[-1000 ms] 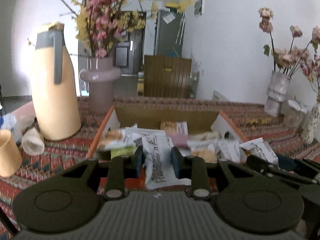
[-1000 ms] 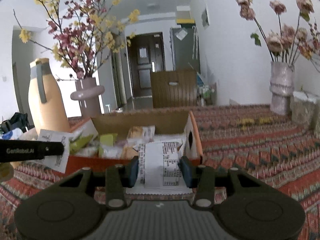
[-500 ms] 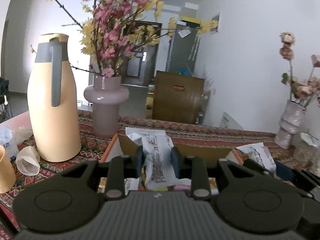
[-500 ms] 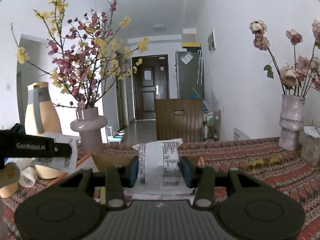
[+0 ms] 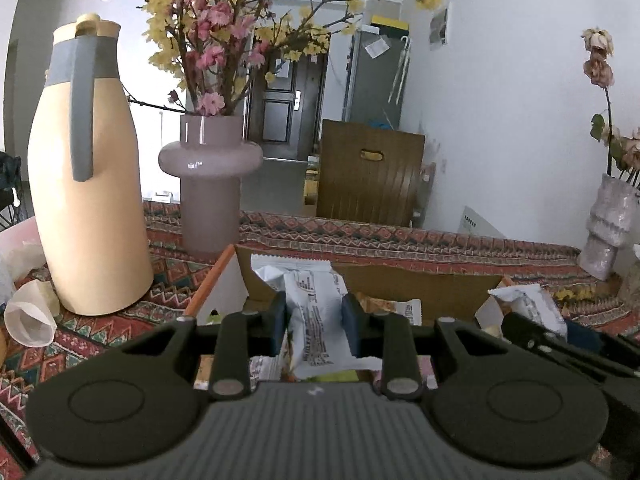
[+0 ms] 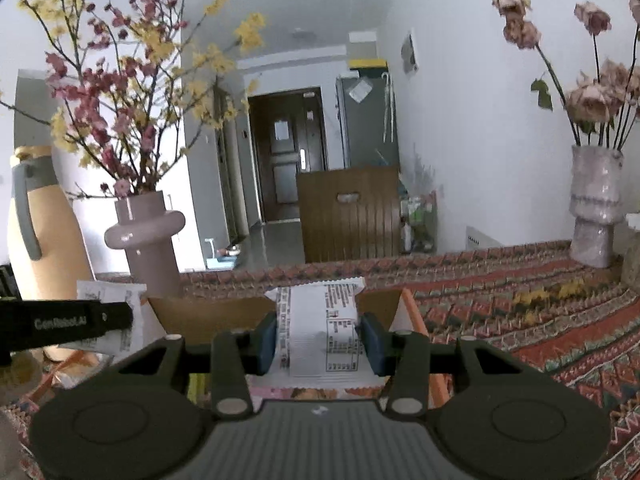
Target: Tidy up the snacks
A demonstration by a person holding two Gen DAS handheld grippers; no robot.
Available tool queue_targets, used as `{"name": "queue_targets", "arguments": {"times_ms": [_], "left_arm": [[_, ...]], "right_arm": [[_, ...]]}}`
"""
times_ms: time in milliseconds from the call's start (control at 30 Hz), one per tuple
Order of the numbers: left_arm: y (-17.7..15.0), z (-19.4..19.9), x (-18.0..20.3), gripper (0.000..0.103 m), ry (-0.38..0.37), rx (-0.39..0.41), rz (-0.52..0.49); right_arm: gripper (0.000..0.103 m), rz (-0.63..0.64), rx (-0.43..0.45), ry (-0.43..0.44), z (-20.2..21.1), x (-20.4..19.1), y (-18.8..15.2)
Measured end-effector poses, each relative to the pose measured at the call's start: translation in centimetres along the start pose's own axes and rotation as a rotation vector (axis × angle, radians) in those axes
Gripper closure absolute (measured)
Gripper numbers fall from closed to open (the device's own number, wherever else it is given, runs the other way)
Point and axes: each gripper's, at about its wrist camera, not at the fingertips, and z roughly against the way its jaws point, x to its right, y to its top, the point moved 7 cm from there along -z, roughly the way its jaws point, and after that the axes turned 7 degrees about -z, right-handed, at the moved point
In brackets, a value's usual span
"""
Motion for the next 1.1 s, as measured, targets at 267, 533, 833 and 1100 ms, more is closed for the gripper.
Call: {"name": "queue_targets", "arguments": {"times_ms": [267, 533, 833, 1100], "left_arm": [[0.2, 1.1, -0.5, 0.022, 0.012, 0.040, 0.027], [0.4, 2.0, -1.1, 0.000, 0.038, 0.058, 0.055], [1.4, 4.3, -1.1, 0.000, 0.054, 0.082, 0.047], [1.2, 10.1, -1.1, 0.000, 0.023, 0.119, 0.009]], "right_arm": [[0.054, -0.020, -0.048, -0.010, -0.4, 0.6, -0.9], [0.000, -0.064, -0.025, -0.028, 0.3, 1.5, -0.7], [0.000, -0.063, -0.032, -0.034, 1.1, 1.4, -0.6], [0.000, 0.007, -0.001, 0.007, 6.3, -0.2, 0.1]]}}
